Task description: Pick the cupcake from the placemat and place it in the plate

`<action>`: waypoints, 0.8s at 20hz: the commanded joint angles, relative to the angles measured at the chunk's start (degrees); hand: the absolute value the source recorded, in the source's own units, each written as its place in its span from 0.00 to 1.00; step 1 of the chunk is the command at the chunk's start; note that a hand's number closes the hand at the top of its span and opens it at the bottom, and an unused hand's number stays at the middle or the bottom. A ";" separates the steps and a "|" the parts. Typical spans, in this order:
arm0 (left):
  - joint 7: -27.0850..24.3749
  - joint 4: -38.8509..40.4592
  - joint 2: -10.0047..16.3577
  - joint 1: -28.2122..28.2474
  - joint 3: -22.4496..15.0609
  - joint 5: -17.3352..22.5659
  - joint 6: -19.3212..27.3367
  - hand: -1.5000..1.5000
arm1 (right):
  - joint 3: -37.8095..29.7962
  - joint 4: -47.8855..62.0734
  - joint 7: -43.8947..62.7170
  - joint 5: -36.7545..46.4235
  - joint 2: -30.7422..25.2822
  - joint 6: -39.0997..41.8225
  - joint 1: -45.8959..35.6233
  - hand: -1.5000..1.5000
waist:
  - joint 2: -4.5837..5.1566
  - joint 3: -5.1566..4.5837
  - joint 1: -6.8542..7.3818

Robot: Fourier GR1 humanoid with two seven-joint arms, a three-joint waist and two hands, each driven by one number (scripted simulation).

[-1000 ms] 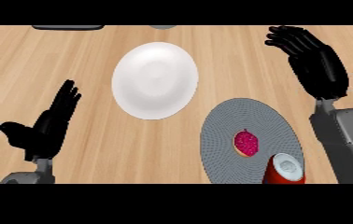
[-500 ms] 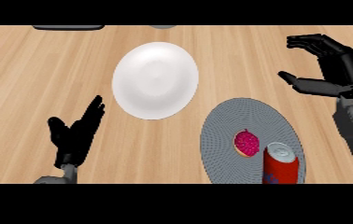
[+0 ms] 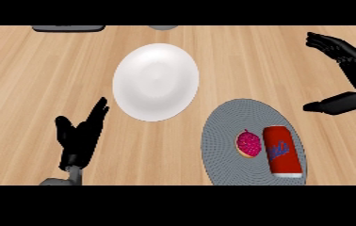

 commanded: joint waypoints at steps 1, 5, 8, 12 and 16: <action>0.79 1.08 0.91 1.42 0.17 0.63 -1.61 0.50 | 7.06 -3.32 0.33 9.04 -4.64 3.07 0.99 0.00 | 0.12 -0.29 0.10; 1.17 0.04 -2.77 0.87 -1.35 -1.07 2.01 0.50 | 8.94 -10.69 4.47 10.89 -9.53 7.71 2.53 0.00 | -0.16 -0.29 -1.02; 2.54 0.59 -0.07 0.76 0.65 0.74 -1.24 0.50 | 9.54 -19.54 14.18 11.60 -8.40 5.97 2.48 0.00 | -0.23 -0.31 -1.16; -0.08 3.13 -2.87 -0.51 -0.38 -1.41 0.25 0.50 | 13.11 -24.59 21.77 16.36 -4.68 4.19 4.65 0.00 | 0.02 -0.28 -0.77; 1.66 1.64 -2.36 0.48 0.65 -0.67 -0.85 0.50 | 12.61 -33.52 27.91 18.02 -2.85 4.17 9.03 0.00 | 0.00 -0.26 -0.70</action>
